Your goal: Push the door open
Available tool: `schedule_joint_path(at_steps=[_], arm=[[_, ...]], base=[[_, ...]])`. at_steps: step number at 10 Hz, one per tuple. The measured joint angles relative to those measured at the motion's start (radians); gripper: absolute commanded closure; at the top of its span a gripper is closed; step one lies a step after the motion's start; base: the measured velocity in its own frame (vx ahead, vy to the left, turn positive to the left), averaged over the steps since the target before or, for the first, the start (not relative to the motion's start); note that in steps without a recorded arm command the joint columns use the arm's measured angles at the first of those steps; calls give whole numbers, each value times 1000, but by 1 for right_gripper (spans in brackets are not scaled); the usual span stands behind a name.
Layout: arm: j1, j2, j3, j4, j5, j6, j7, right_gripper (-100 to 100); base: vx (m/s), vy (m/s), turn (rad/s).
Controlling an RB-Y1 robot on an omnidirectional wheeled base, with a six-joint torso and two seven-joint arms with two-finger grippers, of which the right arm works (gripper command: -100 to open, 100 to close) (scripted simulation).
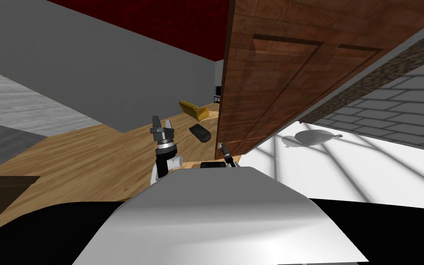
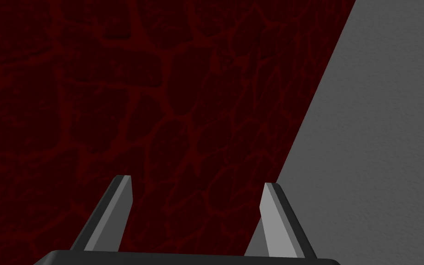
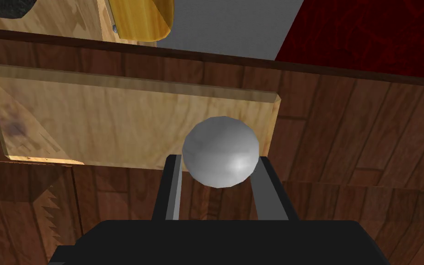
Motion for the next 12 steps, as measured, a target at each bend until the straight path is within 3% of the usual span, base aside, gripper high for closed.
schedule_joint_path(at_steps=[1, 2, 6, 9, 12], arm=[[6, -7, -14, -10, -7, 4, 3, 100], [-1, -8, -32, -8, -15, 8, 7, -100], [17, -8, -35, -25, -23, 9, 4, -100], [37, 11, -38, -46, -31, 11, 0, -100], [33, 4, -42, -39, -33, 7, 3, -100]], base=[[153, 81, -113], [-55, 62, -95], [-207, 45, -58], [-185, 21, -62], [154, 39, 21]])
